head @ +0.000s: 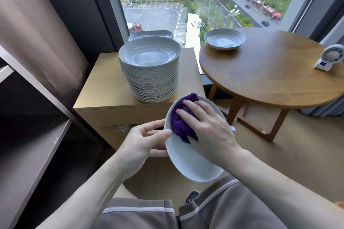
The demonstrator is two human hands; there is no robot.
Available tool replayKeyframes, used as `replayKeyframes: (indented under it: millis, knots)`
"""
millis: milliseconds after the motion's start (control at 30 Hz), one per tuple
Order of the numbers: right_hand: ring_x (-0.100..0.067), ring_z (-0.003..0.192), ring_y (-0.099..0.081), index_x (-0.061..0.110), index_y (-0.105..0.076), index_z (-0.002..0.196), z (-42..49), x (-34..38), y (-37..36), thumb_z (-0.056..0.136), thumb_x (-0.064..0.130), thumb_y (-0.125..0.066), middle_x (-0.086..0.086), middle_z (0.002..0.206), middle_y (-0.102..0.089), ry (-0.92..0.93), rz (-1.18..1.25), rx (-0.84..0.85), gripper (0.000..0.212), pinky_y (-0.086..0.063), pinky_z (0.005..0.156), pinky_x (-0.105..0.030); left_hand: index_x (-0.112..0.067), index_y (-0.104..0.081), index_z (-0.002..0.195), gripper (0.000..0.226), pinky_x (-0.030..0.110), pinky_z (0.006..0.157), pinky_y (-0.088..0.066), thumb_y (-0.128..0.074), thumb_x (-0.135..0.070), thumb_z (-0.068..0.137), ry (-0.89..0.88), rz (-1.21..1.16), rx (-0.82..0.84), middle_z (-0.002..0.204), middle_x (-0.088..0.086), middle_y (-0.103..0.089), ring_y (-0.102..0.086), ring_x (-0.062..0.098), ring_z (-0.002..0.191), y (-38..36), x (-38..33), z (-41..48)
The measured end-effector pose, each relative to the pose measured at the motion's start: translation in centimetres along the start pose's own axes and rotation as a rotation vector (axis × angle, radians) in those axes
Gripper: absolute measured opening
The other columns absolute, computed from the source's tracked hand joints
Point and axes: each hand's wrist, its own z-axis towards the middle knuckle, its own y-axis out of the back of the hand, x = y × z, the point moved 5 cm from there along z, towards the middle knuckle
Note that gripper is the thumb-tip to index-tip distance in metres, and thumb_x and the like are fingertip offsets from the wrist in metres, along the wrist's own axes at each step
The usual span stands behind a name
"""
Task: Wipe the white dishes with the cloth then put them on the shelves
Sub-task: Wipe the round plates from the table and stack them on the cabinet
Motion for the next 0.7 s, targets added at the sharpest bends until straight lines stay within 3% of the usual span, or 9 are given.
replayKeyframes:
  millis: [200, 333, 500, 700]
  knots:
    - [-0.03, 0.129, -0.041, 0.021, -0.049, 0.143, 0.1, -3.4, -0.8, 0.088, 0.033, -0.065, -0.002, 0.146, -0.049, -0.334, -0.107, 0.269, 0.058, -0.052, 0.09, -0.04, -0.022, -0.072, 0.131, 0.059, 0.038, 0.074, -0.064, -0.093, -0.028, 0.076, -0.052, -0.02, -0.111, 0.114, 0.017, -0.078, -0.077, 0.034, 0.103, 0.5, -0.4, 0.0]
    - [-0.026, 0.12, -0.04, 0.022, -0.05, 0.129, -0.5, -3.2, -1.6, 0.086, 0.037, -0.06, 0.001, 0.128, -0.056, -0.378, -0.03, 0.385, 0.046, -0.052, 0.089, -0.038, -0.025, -0.077, 0.122, 0.051, 0.038, 0.072, -0.064, -0.091, -0.028, 0.073, -0.088, -0.027, -0.163, 0.114, 0.017, -0.078, -0.077, 0.031, 0.104, 1.7, -1.3, 0.0]
    - [-0.019, 0.114, -0.045, 0.028, -0.053, 0.129, -0.8, -1.3, -1.6, 0.082, 0.045, -0.063, 0.005, 0.123, -0.062, -0.221, 0.076, 0.375, 0.051, -0.051, 0.084, -0.03, -0.03, -0.081, 0.112, 0.039, 0.039, 0.069, -0.064, -0.089, -0.028, 0.073, -0.091, -0.039, -0.241, 0.111, 0.015, -0.079, -0.079, 0.028, 0.096, 2.8, -2.1, 0.0]
    - [-0.017, 0.126, -0.046, 0.033, -0.05, 0.141, -1.4, 2.2, -1.9, 0.083, 0.045, -0.07, 0.008, 0.139, -0.057, 0.041, 0.21, 0.369, 0.063, -0.053, 0.095, -0.033, -0.017, -0.072, 0.125, 0.048, 0.035, 0.068, -0.064, -0.08, -0.032, 0.08, -0.08, -0.029, -0.307, 0.11, 0.014, -0.079, -0.078, 0.032, 0.097, 3.4, -1.9, 0.0]
